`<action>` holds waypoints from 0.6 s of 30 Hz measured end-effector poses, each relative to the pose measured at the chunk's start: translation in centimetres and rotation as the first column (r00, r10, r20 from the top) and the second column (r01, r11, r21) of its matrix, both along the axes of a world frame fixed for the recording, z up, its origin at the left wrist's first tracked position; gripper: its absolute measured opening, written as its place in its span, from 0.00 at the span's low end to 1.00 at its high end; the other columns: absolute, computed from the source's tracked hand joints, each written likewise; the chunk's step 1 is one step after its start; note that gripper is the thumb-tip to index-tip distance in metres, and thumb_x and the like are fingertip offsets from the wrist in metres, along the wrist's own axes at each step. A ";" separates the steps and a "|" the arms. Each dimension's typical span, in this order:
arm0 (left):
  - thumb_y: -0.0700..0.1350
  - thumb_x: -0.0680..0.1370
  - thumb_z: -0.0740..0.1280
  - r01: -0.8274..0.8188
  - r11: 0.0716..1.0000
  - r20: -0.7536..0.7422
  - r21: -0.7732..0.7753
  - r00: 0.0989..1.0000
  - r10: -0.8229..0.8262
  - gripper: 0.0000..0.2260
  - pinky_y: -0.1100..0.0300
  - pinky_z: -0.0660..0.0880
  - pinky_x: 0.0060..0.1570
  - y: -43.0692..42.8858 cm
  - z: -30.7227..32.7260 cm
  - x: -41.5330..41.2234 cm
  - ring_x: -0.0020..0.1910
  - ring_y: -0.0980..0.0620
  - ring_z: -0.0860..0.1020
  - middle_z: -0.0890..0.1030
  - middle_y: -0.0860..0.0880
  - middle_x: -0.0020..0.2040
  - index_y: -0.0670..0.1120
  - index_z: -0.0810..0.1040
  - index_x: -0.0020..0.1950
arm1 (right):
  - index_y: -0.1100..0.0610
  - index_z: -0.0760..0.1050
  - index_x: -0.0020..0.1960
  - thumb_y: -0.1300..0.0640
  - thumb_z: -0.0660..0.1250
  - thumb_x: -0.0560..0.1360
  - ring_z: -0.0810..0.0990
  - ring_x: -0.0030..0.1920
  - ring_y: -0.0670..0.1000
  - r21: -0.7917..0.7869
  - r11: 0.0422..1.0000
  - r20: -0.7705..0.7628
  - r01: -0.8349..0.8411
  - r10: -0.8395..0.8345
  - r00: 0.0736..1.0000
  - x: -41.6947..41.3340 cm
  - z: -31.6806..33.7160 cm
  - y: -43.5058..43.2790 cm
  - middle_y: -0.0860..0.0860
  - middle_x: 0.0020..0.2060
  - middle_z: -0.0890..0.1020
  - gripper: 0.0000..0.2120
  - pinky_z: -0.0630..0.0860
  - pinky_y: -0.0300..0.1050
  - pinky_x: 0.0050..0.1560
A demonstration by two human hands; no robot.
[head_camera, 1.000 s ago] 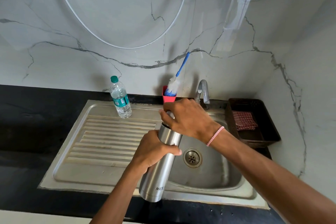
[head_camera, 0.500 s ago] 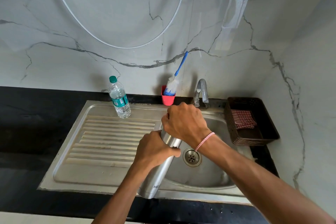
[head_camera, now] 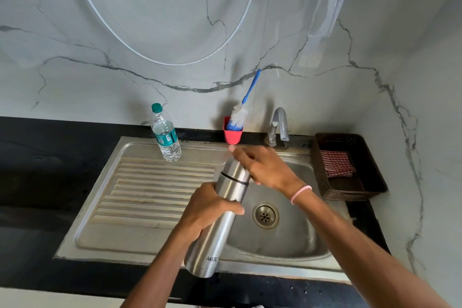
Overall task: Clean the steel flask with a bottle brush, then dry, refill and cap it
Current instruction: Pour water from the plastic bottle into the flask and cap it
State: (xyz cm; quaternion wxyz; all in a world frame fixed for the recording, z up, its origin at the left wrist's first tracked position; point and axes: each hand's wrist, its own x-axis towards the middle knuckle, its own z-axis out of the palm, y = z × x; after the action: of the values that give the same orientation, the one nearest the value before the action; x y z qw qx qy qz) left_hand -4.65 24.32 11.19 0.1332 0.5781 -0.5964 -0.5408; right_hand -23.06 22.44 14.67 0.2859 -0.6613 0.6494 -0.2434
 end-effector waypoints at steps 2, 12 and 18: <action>0.52 0.59 0.83 0.009 0.998 -0.166 0.055 0.986 0.000 0.21 0.39 0.81 0.58 -0.3 0.0 0.5 0.46 0.43 0.87 0.88 0.45 0.44 0.47 0.86 0.49 | 0.55 0.69 0.33 0.28 0.55 0.79 0.71 0.26 0.46 -0.085 0.994 0.128 0.074 -0.062 0.990 0.4 -0.5 0.5 0.48 0.23 0.72 0.32 0.74 0.50 0.38; 0.84 0.61 0.63 0.017 0.995 -0.458 0.096 0.889 0.029 0.47 0.48 0.81 0.48 0.0 0.9 -0.6 0.44 0.43 0.86 0.87 0.40 0.47 0.44 0.83 0.58 | 0.48 0.76 0.56 0.28 0.69 0.67 0.81 0.38 0.42 -0.122 0.965 0.495 0.233 -0.145 0.857 2.2 -1.8 1.8 0.42 0.38 0.83 0.28 0.78 0.40 0.41; 0.83 0.58 0.66 0.002 0.993 -0.568 0.116 0.821 0.064 0.42 0.36 0.80 0.55 -0.3 1.2 -0.6 0.50 0.33 0.84 0.85 0.36 0.56 0.54 0.86 0.58 | 0.47 0.70 0.69 0.34 0.82 0.55 0.83 0.57 0.50 -0.109 0.991 0.627 0.080 0.006 0.779 2.9 -4.4 3.0 0.46 0.56 0.83 0.47 0.81 0.55 0.58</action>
State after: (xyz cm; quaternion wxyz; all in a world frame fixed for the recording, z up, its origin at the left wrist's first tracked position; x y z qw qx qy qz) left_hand -5.24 24.02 12.35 0.2818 0.4061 -0.4887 -0.7189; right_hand -20.21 25.48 10.28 0.4366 -0.5473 0.5134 -0.4963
